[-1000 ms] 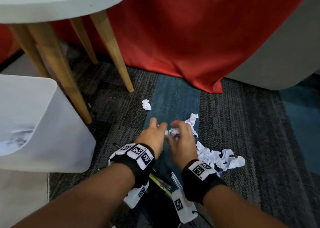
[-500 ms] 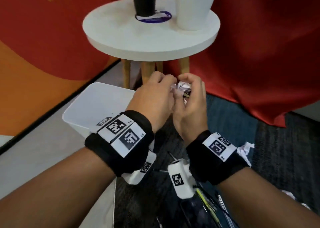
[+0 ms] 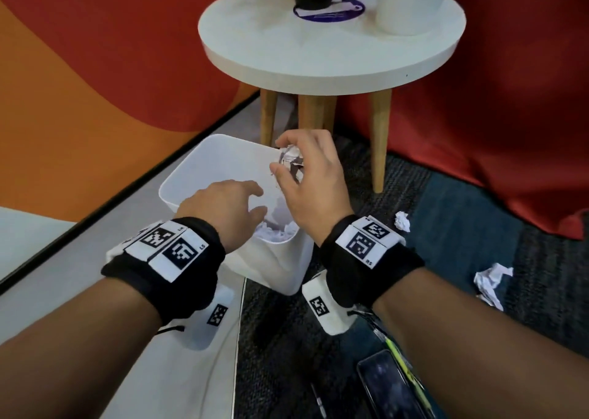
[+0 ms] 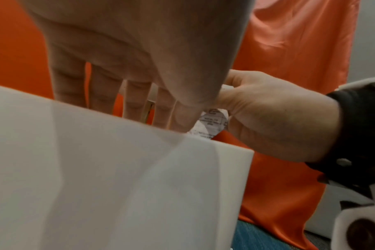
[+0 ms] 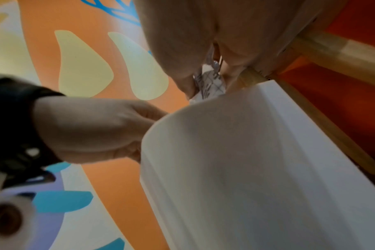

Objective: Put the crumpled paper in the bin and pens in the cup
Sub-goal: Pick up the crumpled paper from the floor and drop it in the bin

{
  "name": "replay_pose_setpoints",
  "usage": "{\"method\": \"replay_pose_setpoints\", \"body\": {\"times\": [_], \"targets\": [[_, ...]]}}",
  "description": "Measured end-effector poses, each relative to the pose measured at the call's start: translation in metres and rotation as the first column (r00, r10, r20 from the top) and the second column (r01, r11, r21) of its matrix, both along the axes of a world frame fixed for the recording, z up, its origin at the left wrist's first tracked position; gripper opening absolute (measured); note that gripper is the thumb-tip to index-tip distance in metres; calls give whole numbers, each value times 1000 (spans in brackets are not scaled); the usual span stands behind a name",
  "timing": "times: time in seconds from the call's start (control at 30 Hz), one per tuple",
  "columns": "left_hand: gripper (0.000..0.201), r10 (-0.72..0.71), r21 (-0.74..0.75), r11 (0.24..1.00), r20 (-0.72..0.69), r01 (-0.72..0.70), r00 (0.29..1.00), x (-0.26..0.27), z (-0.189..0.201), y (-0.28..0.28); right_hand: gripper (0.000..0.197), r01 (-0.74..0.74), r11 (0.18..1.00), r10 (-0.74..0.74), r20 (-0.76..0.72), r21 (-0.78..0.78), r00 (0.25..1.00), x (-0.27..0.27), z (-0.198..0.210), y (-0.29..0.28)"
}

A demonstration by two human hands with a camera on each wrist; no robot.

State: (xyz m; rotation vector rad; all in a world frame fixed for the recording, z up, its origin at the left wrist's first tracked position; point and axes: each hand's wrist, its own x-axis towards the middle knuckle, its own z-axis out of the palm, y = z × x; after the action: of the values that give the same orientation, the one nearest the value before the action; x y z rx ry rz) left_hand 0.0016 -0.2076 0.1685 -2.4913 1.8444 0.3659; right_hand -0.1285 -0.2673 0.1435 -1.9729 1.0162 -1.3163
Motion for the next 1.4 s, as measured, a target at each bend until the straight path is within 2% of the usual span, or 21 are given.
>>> {"method": "replay_pose_setpoints", "body": {"times": [0.1,0.23,0.27,0.43,0.53,0.6,0.73,0.9,1.0,1.1,1.17,1.3,1.4], "targets": [[27,21,-66,998,-24,-23,999,-1,7,0,25,-16,1000,17,-39,4,999,-1,-5,-1],[24,27,-199,979,-30,-32,999,-9,23,-6,21,49,998,-35,-335,33,941,-7,-11,-1],[24,21,-243,970,-45,-31,999,-13,28,-7,20,69,997,-49,-352,45,935,-11,-12,-1],[20,-120,-422,904,-111,63,987,-50,50,-17,13,236,964,-215,-157,125,964,-53,-22,5],[21,-230,-425,892,-138,153,963,-84,64,-17,9,324,918,-288,-178,229,941,-100,-37,18],[21,-310,-402,885,-137,233,941,-108,73,-17,7,372,885,-307,-248,281,919,-132,-47,30],[23,-449,-241,877,-97,416,888,-153,75,-28,8,463,823,-318,-409,327,855,-186,-64,38],[24,-592,-119,803,-42,584,805,-193,24,-59,12,559,763,-250,-649,325,718,-234,-109,15],[22,-623,-24,782,-73,623,779,-207,-15,-75,18,610,701,-107,-792,368,601,-258,-143,-1],[23,-640,60,762,-87,645,764,-215,-55,-92,30,669,650,-46,-860,360,508,-281,-179,-12],[25,-639,112,753,-110,649,761,-218,-80,-103,34,715,594,-52,-870,368,491,-294,-198,-19],[27,-604,212,759,-126,616,787,-223,-125,-127,42,779,463,-112,-844,422,524,-315,-229,-29],[31,-557,253,778,-145,575,818,-226,-156,-144,52,786,427,-129,-831,447,542,-329,-248,-36]]}}
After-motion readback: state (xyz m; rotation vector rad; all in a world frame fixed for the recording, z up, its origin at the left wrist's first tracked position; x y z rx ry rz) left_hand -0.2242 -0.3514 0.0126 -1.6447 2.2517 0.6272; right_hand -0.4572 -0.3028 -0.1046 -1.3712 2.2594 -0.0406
